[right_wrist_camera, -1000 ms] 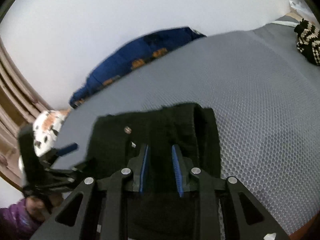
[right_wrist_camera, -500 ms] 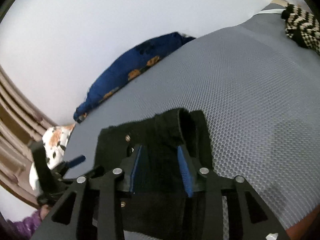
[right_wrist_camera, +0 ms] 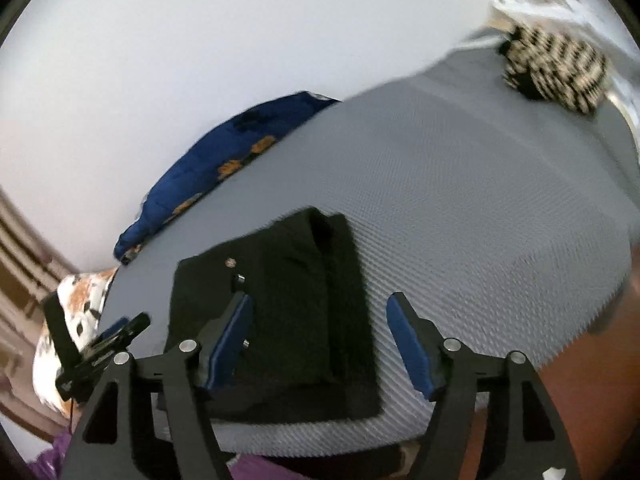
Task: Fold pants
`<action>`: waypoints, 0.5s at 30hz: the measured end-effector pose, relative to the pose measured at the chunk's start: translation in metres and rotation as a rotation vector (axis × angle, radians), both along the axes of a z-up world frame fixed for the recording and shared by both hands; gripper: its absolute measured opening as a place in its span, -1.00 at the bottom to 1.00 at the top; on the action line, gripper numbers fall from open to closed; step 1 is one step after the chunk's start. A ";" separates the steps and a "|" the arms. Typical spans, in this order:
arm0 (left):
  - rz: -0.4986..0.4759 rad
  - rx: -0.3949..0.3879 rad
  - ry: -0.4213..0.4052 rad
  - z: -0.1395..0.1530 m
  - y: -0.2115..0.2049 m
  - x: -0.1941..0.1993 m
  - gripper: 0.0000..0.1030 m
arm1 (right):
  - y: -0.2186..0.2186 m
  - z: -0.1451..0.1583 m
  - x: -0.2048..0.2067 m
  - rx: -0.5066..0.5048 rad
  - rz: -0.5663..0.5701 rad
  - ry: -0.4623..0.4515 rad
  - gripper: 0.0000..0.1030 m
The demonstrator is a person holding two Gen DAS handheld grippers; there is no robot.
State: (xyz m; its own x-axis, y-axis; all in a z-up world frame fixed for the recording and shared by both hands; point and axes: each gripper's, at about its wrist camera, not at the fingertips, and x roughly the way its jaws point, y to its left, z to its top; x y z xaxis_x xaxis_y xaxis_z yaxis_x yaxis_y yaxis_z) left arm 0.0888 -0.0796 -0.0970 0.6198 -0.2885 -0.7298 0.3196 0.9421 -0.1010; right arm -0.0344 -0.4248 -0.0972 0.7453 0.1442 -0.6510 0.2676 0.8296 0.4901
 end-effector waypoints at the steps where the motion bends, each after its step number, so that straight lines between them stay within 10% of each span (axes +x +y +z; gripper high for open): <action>1: -0.010 -0.009 0.010 -0.002 0.004 -0.002 0.86 | -0.003 -0.003 -0.003 0.017 -0.010 0.008 0.31; 15: -0.131 -0.235 0.185 -0.011 0.021 -0.022 0.86 | -0.023 -0.017 -0.013 0.080 -0.036 -0.019 0.43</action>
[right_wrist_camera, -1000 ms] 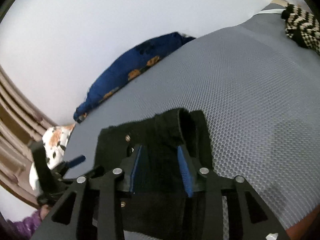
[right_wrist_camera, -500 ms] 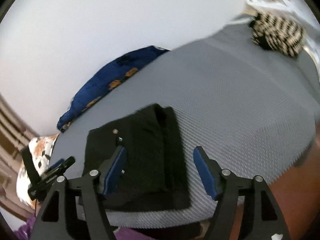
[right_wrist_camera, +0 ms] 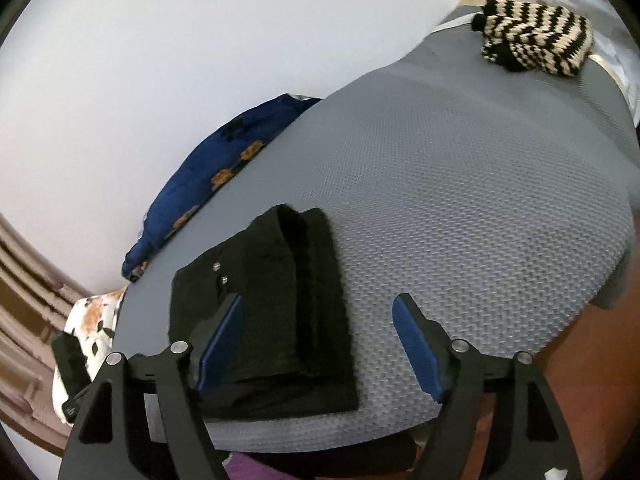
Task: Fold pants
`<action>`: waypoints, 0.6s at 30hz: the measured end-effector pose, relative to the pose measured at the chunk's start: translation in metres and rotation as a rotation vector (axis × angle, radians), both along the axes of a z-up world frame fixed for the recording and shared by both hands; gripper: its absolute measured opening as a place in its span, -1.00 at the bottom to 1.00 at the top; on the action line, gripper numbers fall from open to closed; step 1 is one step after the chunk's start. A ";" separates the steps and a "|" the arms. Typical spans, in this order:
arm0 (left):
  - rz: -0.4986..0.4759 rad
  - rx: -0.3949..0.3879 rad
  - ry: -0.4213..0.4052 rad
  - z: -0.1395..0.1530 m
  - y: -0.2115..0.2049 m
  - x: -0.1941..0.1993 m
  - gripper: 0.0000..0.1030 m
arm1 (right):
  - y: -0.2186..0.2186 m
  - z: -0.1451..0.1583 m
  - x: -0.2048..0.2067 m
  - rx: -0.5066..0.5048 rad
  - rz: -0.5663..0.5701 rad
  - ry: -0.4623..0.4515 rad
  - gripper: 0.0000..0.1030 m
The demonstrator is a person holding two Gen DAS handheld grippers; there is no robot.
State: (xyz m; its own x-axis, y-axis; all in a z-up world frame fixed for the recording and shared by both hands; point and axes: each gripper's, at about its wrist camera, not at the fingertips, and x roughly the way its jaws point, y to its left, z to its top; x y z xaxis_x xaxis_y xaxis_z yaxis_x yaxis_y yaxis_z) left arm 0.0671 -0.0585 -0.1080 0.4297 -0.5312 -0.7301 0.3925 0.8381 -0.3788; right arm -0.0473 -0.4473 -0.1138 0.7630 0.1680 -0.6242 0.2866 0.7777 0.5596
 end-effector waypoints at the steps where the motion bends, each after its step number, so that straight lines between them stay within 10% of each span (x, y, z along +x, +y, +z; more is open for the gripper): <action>1: -0.004 -0.004 0.005 0.001 0.000 -0.001 0.86 | -0.002 -0.001 0.000 0.003 -0.004 0.003 0.43; 18: -0.009 -0.067 -0.010 0.008 0.007 -0.011 0.86 | -0.012 -0.033 0.005 0.150 0.035 0.039 0.45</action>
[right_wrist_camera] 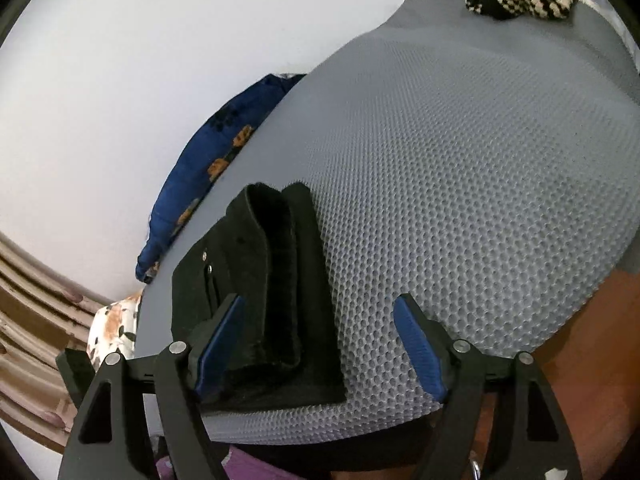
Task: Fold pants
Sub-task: 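Grasp the folded jeans edge with the right gripper and lift it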
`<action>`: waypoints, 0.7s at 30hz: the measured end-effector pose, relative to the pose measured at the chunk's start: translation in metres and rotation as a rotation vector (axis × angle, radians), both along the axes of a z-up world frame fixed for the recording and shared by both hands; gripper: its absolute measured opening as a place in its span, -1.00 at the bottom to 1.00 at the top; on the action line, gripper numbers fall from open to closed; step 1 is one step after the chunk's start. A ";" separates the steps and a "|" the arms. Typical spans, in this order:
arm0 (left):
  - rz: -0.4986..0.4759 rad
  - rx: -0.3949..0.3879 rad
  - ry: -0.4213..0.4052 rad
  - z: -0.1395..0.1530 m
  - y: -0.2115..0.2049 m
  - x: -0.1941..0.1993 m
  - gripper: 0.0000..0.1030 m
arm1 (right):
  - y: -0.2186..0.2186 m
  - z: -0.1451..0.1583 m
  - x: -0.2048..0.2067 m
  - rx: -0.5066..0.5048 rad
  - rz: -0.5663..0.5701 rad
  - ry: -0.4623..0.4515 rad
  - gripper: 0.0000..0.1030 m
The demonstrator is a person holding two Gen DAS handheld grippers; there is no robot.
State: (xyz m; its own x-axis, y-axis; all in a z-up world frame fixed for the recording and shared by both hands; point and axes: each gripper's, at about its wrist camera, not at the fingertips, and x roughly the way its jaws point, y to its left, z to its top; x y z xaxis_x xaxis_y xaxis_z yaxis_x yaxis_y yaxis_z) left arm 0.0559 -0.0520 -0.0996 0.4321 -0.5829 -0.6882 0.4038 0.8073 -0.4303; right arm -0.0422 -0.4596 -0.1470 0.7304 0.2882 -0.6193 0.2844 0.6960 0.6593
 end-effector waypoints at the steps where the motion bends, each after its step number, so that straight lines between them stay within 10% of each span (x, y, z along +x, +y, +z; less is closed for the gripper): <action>1: -0.011 -0.013 -0.001 0.000 -0.001 0.001 0.86 | 0.002 0.000 0.002 -0.005 0.011 0.003 0.45; 21: -0.146 -0.043 0.154 -0.038 -0.038 0.060 0.86 | 0.041 -0.012 0.051 -0.037 0.172 0.041 0.62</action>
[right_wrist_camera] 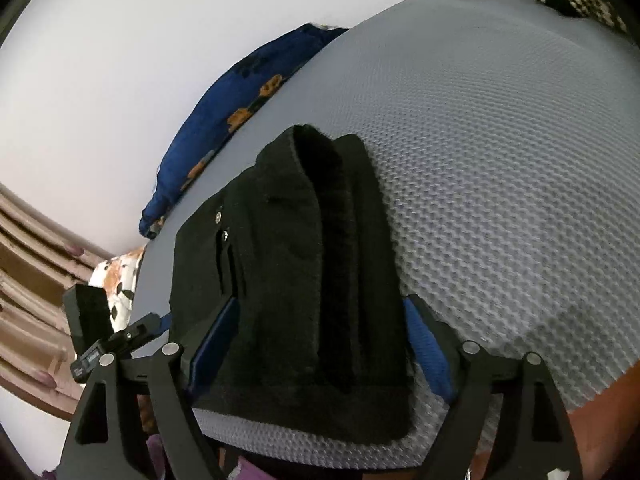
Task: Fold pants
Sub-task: 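Grasp the folded jeans edge with the right gripper and lift it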
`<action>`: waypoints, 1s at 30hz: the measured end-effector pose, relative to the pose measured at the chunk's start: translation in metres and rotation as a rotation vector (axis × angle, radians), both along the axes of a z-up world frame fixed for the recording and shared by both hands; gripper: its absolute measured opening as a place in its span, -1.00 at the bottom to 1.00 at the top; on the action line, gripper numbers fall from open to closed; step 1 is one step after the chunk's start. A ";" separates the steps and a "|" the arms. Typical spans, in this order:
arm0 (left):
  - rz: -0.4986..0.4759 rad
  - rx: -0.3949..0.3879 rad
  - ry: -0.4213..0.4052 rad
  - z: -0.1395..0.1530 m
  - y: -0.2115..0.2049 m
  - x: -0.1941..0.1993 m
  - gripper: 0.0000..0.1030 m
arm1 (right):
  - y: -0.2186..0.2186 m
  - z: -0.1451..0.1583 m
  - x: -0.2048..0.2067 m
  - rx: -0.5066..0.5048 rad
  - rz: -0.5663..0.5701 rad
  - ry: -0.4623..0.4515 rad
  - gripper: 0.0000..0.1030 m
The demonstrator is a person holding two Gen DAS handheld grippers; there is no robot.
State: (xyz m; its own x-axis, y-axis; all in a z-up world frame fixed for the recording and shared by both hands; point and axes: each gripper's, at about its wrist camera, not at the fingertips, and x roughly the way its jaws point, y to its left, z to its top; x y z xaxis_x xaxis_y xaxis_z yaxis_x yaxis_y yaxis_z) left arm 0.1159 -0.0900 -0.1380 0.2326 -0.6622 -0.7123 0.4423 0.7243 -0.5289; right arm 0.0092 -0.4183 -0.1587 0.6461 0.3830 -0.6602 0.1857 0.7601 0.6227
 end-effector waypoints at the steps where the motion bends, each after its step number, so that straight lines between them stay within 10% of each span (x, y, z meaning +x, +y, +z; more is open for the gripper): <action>1: -0.005 -0.011 0.004 -0.001 -0.002 0.002 0.86 | 0.003 0.000 0.003 -0.017 0.009 -0.003 0.64; 8: -0.114 -0.045 -0.010 -0.004 -0.025 0.010 0.86 | 0.007 0.002 0.007 -0.104 0.088 -0.003 0.28; 12: -0.195 0.070 -0.089 -0.002 -0.048 0.005 0.81 | -0.006 -0.004 0.006 -0.045 0.078 -0.009 0.11; 18: -0.197 0.103 -0.119 -0.002 -0.053 0.006 0.84 | -0.003 -0.003 0.015 -0.010 0.101 -0.041 0.69; 22: -0.189 0.175 -0.164 -0.002 -0.061 0.002 0.85 | 0.014 0.001 0.023 -0.115 0.130 -0.041 0.69; 26: -0.158 0.189 -0.209 -0.004 -0.062 -0.003 0.80 | 0.027 0.003 0.020 -0.249 0.145 -0.040 0.23; 30: -0.112 0.183 -0.225 -0.002 -0.057 -0.007 0.30 | 0.029 0.001 0.019 -0.228 0.165 -0.053 -0.10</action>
State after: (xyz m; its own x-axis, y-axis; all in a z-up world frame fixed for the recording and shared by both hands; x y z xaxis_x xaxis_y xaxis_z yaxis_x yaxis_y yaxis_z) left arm 0.1092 -0.1465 -0.1398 0.3307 -0.5579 -0.7611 0.6160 0.7386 -0.2737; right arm 0.0281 -0.3889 -0.1576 0.6233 0.3316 -0.7082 0.0196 0.8987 0.4380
